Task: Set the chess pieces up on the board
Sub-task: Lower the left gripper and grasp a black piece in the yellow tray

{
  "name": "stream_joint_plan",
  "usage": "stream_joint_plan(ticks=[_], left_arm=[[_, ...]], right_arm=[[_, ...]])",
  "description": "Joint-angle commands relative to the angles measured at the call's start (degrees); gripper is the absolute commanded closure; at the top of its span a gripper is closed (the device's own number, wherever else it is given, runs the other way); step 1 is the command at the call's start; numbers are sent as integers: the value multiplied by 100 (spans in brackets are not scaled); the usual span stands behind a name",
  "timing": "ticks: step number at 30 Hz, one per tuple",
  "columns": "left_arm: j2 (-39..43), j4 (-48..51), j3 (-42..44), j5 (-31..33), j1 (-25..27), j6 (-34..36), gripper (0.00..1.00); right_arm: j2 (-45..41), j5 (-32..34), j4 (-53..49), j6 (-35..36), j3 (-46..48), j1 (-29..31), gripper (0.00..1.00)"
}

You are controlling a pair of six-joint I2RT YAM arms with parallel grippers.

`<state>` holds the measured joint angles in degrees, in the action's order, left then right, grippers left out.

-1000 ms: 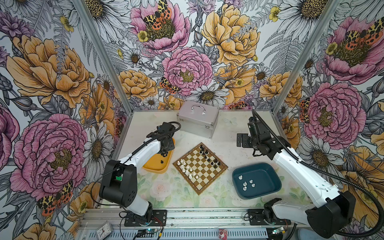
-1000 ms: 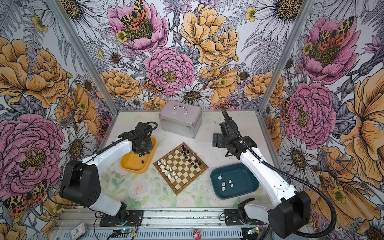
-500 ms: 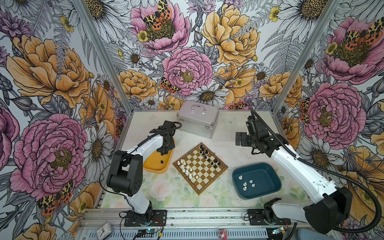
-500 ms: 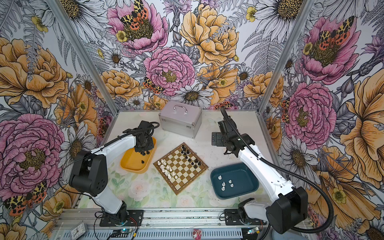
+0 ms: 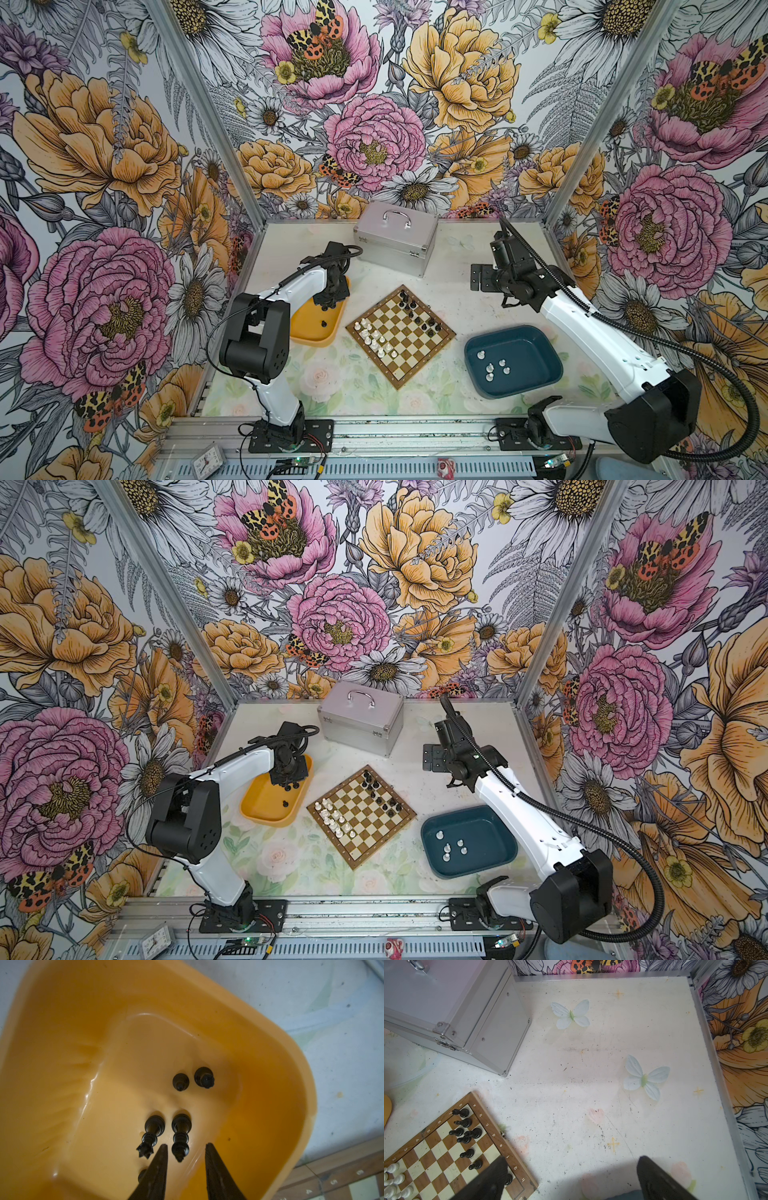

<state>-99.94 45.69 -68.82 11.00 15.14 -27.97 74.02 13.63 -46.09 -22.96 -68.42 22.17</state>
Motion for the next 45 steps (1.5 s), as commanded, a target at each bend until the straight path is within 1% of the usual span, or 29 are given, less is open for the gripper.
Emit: stream_joint_plan(ticks=[1,21,30,45], left_arm=[[-91,10,-184,-116,-28,90,68],[-298,10,-283,-151,-64,89,76],[-272,10,-241,-178,-55,63,77],[-132,123,-220,-169,-62,63,84]], right_arm=[[36,140,-6,-42,-132,41,0],[18,299,-111,61,-170,41,0],[16,364,-130,117,-171,41,0],[-73,449,-203,141,-140,42,1]])
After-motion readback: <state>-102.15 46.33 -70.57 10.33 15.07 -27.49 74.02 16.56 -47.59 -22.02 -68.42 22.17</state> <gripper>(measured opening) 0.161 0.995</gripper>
